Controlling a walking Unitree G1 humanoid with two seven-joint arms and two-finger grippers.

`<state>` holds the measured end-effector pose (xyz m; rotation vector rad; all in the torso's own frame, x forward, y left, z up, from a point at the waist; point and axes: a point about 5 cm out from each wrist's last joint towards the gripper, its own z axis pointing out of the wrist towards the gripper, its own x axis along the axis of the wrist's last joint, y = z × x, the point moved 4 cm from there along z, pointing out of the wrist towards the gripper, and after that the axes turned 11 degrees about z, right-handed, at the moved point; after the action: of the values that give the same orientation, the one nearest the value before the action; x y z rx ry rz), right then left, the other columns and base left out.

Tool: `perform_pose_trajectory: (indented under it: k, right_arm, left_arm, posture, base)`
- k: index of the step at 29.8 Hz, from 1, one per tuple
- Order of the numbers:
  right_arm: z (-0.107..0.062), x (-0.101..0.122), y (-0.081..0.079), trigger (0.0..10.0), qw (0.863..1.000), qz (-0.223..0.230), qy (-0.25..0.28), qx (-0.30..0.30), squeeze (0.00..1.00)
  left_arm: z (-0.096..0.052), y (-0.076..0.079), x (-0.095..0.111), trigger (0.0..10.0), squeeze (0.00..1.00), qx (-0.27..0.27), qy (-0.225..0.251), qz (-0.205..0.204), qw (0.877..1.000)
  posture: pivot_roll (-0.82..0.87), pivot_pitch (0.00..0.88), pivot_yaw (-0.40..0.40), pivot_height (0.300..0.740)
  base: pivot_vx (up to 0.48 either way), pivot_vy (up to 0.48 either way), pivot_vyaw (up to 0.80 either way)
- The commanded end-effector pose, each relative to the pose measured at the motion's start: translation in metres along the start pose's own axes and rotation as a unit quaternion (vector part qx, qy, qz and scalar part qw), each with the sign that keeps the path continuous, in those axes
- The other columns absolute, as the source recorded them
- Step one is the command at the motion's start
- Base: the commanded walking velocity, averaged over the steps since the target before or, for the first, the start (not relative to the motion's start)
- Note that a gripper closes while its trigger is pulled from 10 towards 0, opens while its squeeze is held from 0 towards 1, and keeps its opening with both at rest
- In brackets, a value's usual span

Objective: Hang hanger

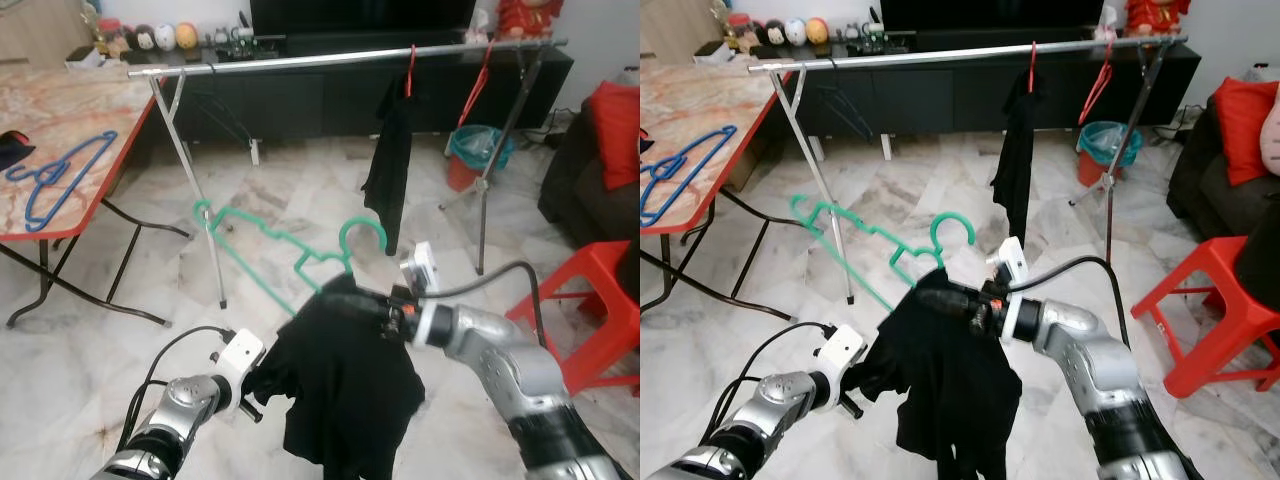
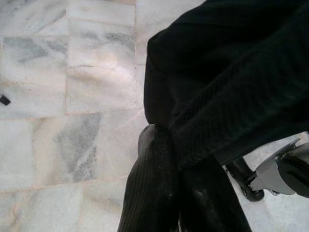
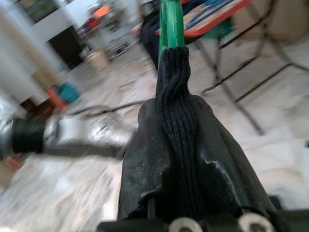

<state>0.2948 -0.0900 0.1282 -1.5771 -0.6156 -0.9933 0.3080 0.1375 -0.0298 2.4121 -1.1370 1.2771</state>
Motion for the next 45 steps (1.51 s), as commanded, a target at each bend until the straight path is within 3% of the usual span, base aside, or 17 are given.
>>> perform_pose_trajectory:
  k: [1, 2, 3, 5, 9, 15, 19, 21, 24, 27, 30, 35, 40, 42, 45]
  right_arm:
    - [-0.010, 0.049, -0.031, 10.0, 0.990, -0.095, 0.072, 0.072, 0.00]
    - [-0.020, 0.062, -0.039, 10.0, 0.984, -0.094, 0.114, 0.096, 0.00]
    - [-0.020, 0.062, -0.039, 10.0, 0.984, -0.094, 0.114, 0.096, 0.00]
    - [-0.032, 0.078, -0.051, 10.0, 0.974, -0.080, 0.165, 0.133, 0.00]
    - [-0.041, 0.079, -0.065, 10.0, 0.967, -0.084, 0.167, 0.173, 0.00]
    - [-0.056, 0.040, -0.080, 10.0, 0.971, -0.090, 0.055, 0.216, 0.00]
    - [-0.062, 0.030, -0.084, 10.0, 0.969, -0.099, 0.032, 0.226, 0.00]
    - [-0.067, 0.017, -0.086, 10.0, 0.967, -0.100, -0.005, 0.233, 0.00]
    - [-0.076, -0.006, -0.085, 10.0, 0.967, -0.094, -0.080, 0.223, 0.00]
    - [-0.080, -0.014, -0.084, 10.0, 0.965, -0.095, -0.109, 0.218, 0.00]
    - [-0.097, -0.036, -0.074, 10.0, 0.964, -0.081, -0.182, 0.177, 0.00]
    - [-0.112, -0.059, -0.065, 10.0, 0.946, -0.100, -0.268, 0.153, 0.00]
    - [-0.121, -0.067, -0.055, 10.0, 0.936, -0.118, -0.306, 0.130, 0.00]
    - [-0.130, -0.073, -0.045, 10.0, 0.921, -0.139, -0.346, 0.112, 0.00]
    - [-0.137, -0.075, -0.038, 10.0, 0.911, -0.150, -0.372, 0.095, 0.00]
  left_arm:
    - [-0.019, 0.006, -0.064, 10.0, 0.00, 0.012, -0.119, -0.034, 0.992]
    - [-0.020, 0.006, -0.065, 10.0, 0.00, 0.011, -0.121, -0.037, 0.992]
    - [-0.020, 0.006, -0.065, 10.0, 0.00, 0.011, -0.121, -0.037, 0.992]
    - [-0.021, 0.007, -0.067, 10.0, 0.00, 0.007, -0.124, -0.040, 0.991]
    - [-0.021, 0.007, -0.068, 10.0, 0.00, 0.004, -0.125, -0.040, 0.991]
    - [-0.023, 0.003, -0.069, 10.0, 0.00, 0.010, -0.128, -0.039, 0.991]
    - [-0.025, 0.000, -0.070, 10.0, 0.00, 0.014, -0.130, -0.038, 0.991]
    - [-0.026, -0.001, -0.071, 10.0, 0.00, 0.015, -0.131, -0.037, 0.991]
    - [-0.027, -0.003, -0.071, 10.0, 0.00, 0.016, -0.133, -0.035, 0.990]
    - [-0.028, -0.004, -0.071, 10.0, 0.00, 0.016, -0.134, -0.035, 0.990]
    - [-0.029, -0.008, -0.071, 10.0, 0.00, 0.022, -0.137, -0.028, 0.990]
    - [-0.031, -0.016, -0.069, 10.0, 0.00, 0.039, -0.138, -0.023, 0.989]
    - [-0.031, -0.020, -0.068, 10.0, 0.00, 0.046, -0.139, -0.020, 0.989]
    - [-0.032, -0.022, -0.067, 10.0, 0.00, 0.049, -0.139, -0.018, 0.989]
    - [-0.032, -0.023, -0.066, 10.0, 0.00, 0.052, -0.139, -0.016, 0.989]
  posture:
    - [-0.03, 0.033, 0.020, 0.740]
    - [-0.03, 0.031, 0.021, 0.740]
    - [-0.03, 0.031, 0.021, 0.740]
    - [-0.03, 0.030, 0.022, 0.740]
    - [-0.03, 0.031, 0.025, 0.740]
    - [-0.03, 0.031, 0.024, 0.740]
    - [-0.02, 0.034, 0.028, 0.740]
    - [-0.02, 0.035, 0.029, 0.740]
    - [-0.02, 0.038, 0.031, 0.740]
    - [-0.02, 0.037, 0.032, 0.740]
    - [-0.02, 0.037, 0.037, 0.740]
    - [-0.02, 0.041, 0.043, 0.740]
    - [-0.02, 0.042, 0.047, 0.740]
    - [-0.02, 0.045, 0.048, 0.740]
    - [-0.02, 0.044, 0.046, 0.740]
  base:
    - [0.000, 0.000, 0.00]
    - [0.000, 0.000, 0.00]
    - [0.000, 0.000, 0.00]
    - [0.000, 0.000, 0.00]
    - [0.000, 0.000, 0.00]
    - [0.000, 0.000, 0.00]
    - [0.000, 0.000, 0.00]
    - [0.000, 0.000, 0.00]
    - [0.000, 0.000, 0.00]
    - [0.000, 0.000, 0.00]
    - [0.000, 0.000, 0.00]
    - [0.000, 0.000, 0.00]
    - [0.000, 0.000, 0.00]
    - [0.000, 0.000, 0.00]
    - [0.000, 0.000, 0.00]
